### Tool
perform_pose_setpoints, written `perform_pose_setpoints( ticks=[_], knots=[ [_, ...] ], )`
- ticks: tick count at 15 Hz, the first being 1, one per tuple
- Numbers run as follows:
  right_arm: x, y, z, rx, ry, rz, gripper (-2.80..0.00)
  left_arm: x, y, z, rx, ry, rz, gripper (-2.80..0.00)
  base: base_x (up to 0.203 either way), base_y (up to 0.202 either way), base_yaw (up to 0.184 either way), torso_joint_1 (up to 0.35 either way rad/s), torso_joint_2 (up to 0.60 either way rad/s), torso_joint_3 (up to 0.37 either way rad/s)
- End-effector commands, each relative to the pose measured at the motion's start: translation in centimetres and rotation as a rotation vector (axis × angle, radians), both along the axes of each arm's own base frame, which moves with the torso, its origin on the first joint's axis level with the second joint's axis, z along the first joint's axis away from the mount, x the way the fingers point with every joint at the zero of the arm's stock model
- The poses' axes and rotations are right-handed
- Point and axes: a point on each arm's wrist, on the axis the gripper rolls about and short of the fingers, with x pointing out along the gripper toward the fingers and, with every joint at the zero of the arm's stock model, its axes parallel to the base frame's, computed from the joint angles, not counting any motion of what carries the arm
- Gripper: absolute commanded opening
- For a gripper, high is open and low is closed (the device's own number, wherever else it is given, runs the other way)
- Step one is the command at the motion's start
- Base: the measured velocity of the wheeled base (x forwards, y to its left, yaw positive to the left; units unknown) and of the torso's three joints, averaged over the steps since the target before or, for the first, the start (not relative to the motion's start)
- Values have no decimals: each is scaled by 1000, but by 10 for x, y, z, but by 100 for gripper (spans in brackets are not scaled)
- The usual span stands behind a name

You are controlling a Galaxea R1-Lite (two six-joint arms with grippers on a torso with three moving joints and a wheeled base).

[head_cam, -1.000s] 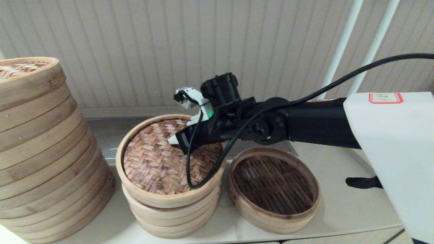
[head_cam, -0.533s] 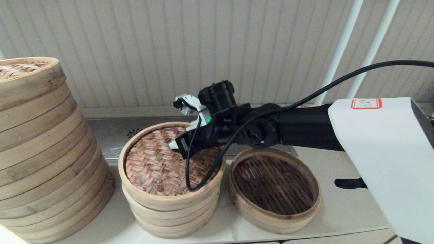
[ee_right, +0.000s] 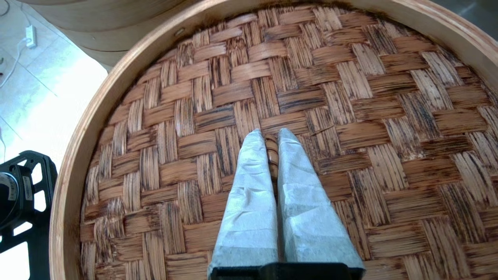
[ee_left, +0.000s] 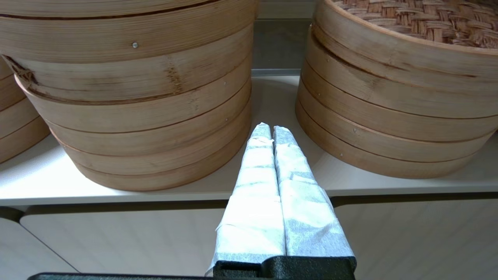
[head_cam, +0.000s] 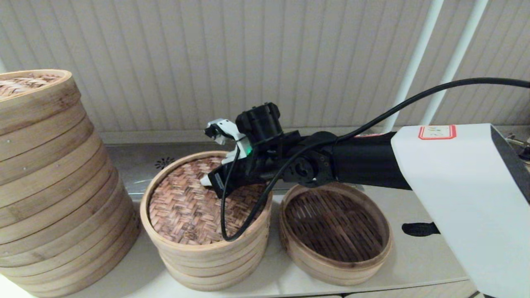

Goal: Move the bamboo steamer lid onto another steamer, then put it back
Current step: Put the steamer

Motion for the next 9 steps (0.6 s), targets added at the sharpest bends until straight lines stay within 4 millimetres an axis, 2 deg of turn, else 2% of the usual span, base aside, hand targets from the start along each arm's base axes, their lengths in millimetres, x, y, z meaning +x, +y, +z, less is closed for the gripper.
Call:
perform_pose_setpoints(
  ticks=[1,7,9],
  knots=[
    [-2,3,-2,-1,2,9,-280,0,0,0,0,2,1,-280,0,0,0,0,0,0],
    [5,2,-9,-4,5,-2,-280,0,0,0,0,2,1,-280,0,0,0,0,0,0],
    [4,1,-5,0,-2,-3,-280,0,0,0,0,1,1,-280,0,0,0,0,0,0]
  ],
)
